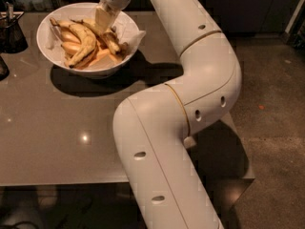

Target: Pick banana from white bowl

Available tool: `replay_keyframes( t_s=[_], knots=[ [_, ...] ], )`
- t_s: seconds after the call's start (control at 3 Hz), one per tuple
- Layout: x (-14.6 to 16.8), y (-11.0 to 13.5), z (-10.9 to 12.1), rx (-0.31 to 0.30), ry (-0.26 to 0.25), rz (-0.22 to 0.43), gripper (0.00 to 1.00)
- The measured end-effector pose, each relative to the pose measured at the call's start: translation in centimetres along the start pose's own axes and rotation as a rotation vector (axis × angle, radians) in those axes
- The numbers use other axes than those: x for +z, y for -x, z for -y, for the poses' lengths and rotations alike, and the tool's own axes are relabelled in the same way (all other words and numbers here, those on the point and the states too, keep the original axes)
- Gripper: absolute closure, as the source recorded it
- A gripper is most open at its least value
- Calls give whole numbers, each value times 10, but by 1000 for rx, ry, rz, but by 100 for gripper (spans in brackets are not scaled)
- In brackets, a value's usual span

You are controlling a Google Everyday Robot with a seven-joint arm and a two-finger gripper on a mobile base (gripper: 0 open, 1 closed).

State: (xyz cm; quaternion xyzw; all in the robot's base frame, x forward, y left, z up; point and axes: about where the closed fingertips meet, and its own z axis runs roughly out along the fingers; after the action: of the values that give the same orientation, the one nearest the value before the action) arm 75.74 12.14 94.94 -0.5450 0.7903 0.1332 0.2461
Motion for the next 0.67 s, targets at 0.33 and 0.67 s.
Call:
replay_keyframes(
  t_s=[0.33, 0.67],
  knots=[
    [-30, -4, 8, 3, -31, 48, 100],
    [-50, -6, 10, -6, -44, 74, 100]
  ],
)
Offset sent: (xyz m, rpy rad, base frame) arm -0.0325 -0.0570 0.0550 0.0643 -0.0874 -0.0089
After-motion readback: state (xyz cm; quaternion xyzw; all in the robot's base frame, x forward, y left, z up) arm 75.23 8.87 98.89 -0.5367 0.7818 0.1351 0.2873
